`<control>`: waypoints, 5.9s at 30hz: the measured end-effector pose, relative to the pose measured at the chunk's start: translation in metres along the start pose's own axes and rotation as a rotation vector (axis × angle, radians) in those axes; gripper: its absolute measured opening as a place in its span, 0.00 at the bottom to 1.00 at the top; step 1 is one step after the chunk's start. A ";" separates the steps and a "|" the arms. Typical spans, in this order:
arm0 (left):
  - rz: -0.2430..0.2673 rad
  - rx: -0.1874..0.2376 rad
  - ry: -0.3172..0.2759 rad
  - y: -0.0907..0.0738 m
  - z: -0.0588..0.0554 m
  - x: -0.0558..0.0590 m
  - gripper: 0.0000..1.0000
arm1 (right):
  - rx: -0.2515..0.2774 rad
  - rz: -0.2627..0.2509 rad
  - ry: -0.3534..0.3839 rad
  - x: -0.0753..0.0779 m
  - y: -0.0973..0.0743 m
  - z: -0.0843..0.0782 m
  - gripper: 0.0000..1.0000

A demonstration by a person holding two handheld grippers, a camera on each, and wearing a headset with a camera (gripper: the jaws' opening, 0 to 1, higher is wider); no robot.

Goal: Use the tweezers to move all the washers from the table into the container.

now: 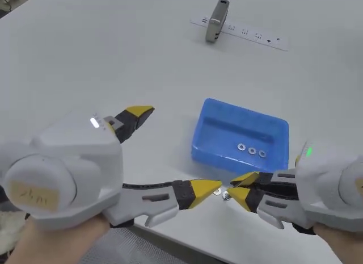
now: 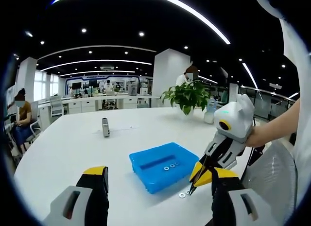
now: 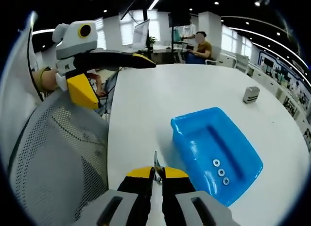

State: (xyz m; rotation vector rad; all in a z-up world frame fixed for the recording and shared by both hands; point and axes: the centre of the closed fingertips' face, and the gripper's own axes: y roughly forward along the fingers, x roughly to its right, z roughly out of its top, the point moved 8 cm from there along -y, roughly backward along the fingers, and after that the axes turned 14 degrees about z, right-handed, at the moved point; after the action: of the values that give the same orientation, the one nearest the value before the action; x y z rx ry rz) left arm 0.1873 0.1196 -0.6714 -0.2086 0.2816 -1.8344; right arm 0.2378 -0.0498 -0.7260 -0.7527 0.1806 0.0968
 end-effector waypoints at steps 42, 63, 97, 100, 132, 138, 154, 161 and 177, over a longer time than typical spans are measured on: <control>0.005 -0.012 0.002 0.000 -0.002 -0.001 0.88 | 0.130 -0.096 0.064 0.071 -0.017 0.047 0.03; 0.005 -0.018 0.001 0.001 -0.002 -0.001 0.88 | 0.065 -0.098 0.114 0.091 0.003 0.032 0.03; -0.014 -0.020 0.006 0.001 -0.002 0.001 0.88 | 0.141 -0.073 0.031 0.028 -0.035 0.049 0.03; -0.016 -0.024 0.010 0.001 -0.002 0.001 0.88 | 0.135 -0.047 0.040 0.025 -0.030 0.044 0.03; -0.020 -0.030 0.017 0.002 -0.004 0.002 0.88 | 0.056 0.056 0.102 0.016 0.007 0.009 0.04; -0.021 -0.031 0.019 0.002 -0.004 0.002 0.88 | 0.033 0.067 0.066 0.013 0.010 0.010 0.03; -0.023 -0.033 0.022 0.002 -0.004 0.002 0.88 | 0.108 0.048 0.009 0.010 -0.015 0.039 0.03; -0.021 -0.031 0.017 0.002 -0.004 0.002 0.87 | 0.180 0.009 0.001 0.019 -0.031 0.062 0.03; -0.038 -0.030 0.013 0.000 -0.003 0.003 0.78 | 0.132 -0.065 0.049 0.072 -0.003 0.061 0.03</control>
State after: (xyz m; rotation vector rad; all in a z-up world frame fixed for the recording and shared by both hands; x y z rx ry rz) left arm 0.1858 0.1170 -0.6749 -0.2244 0.3167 -1.8708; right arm 0.3166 -0.0088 -0.6944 -0.6287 0.2074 0.0048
